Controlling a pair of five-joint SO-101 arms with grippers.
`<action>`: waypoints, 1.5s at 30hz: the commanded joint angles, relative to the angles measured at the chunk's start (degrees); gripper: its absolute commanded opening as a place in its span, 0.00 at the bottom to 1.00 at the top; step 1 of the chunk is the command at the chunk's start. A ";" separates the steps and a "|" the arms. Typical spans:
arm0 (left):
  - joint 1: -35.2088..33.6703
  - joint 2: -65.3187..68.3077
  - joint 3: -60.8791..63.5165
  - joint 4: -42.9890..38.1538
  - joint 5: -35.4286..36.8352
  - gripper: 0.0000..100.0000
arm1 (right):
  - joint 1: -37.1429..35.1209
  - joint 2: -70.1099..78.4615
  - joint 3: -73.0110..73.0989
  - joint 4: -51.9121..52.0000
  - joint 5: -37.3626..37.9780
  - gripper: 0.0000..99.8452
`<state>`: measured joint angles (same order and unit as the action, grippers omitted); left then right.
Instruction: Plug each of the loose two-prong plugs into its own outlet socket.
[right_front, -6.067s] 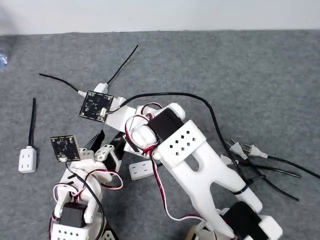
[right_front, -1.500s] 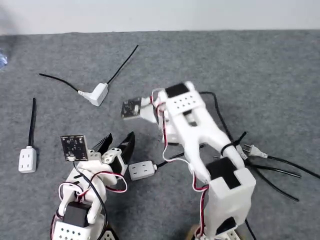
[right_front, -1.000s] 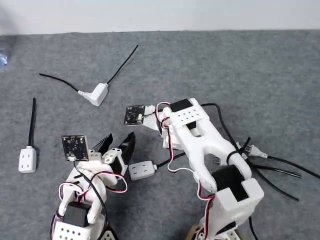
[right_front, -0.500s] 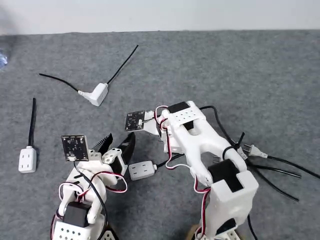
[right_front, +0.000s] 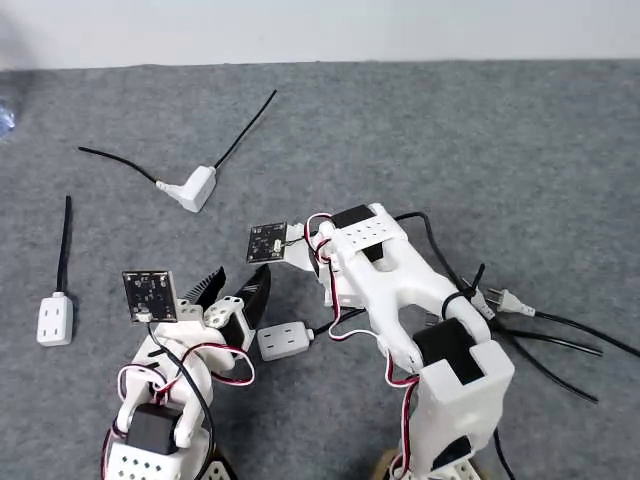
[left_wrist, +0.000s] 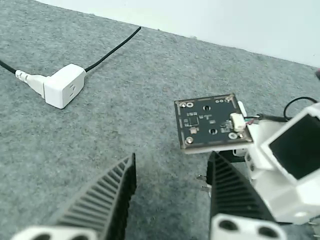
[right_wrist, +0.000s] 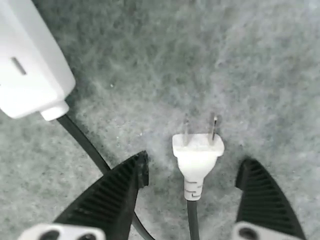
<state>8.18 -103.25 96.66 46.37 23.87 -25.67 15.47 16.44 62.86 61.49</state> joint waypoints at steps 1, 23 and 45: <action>0.44 -0.97 -0.31 -0.18 -0.70 0.22 | -0.75 -0.13 -0.70 -0.66 0.26 0.25; 0.44 -0.97 -0.31 -0.18 -0.70 0.22 | -0.84 -0.04 -0.35 -4.70 0.62 0.00; 0.62 -0.97 -0.31 -0.18 -0.70 0.22 | -17.63 -27.03 -6.42 13.93 -17.23 0.01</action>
<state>8.18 -103.25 96.66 46.37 23.87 -41.41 -7.38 14.07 75.43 46.73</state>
